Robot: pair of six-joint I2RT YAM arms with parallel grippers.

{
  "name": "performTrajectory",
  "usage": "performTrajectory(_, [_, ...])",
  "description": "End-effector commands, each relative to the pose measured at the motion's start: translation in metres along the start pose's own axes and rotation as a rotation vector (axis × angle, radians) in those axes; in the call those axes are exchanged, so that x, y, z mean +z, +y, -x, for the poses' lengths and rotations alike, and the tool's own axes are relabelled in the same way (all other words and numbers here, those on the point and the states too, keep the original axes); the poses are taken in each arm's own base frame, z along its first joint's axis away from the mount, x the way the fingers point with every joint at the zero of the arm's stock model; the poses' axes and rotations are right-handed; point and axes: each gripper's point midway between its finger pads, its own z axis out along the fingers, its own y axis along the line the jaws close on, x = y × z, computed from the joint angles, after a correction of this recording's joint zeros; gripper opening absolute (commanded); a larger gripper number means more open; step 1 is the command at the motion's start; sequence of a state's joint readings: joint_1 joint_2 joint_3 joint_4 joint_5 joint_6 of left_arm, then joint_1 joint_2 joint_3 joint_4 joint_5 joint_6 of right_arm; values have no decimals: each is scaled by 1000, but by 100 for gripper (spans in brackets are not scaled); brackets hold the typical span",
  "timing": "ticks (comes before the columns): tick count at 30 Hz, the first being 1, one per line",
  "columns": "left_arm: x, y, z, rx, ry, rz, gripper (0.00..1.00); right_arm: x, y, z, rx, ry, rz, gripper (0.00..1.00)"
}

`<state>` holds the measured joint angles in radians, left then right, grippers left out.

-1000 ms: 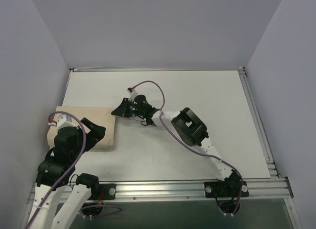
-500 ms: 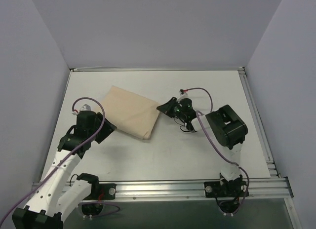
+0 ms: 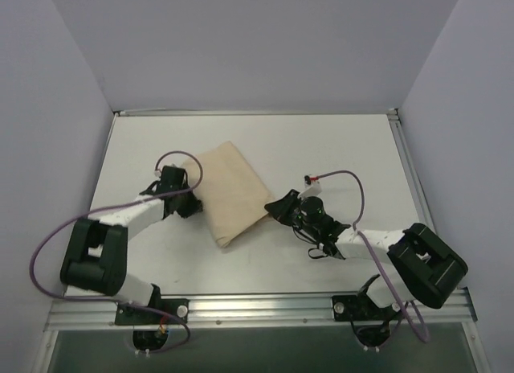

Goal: Open and lay out the surgical kit
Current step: Open the surgical kit at the center of the board.

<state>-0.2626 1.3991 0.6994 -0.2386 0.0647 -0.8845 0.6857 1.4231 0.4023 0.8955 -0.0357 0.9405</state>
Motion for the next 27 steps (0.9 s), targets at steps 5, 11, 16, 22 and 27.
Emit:
performTrajectory(5, [78,-51,36,161,70,-68,2,-19,-7,-10,-27,-12,-47,21])
performTrajectory(11, [114,-86,38,291,133,-96,2,-25,5,-10,-59,26,-49,51])
performTrajectory(16, [110,-100,45,304,116,-115,2,-43,10,23,-111,-45,-134,68])
performTrajectory(22, [65,-82,55,184,-8,-127,39,-53,1,92,-170,-99,-223,77])
performTrajectory(27, [19,-69,50,148,-77,-161,50,-26,-22,116,-197,-3,-219,77])
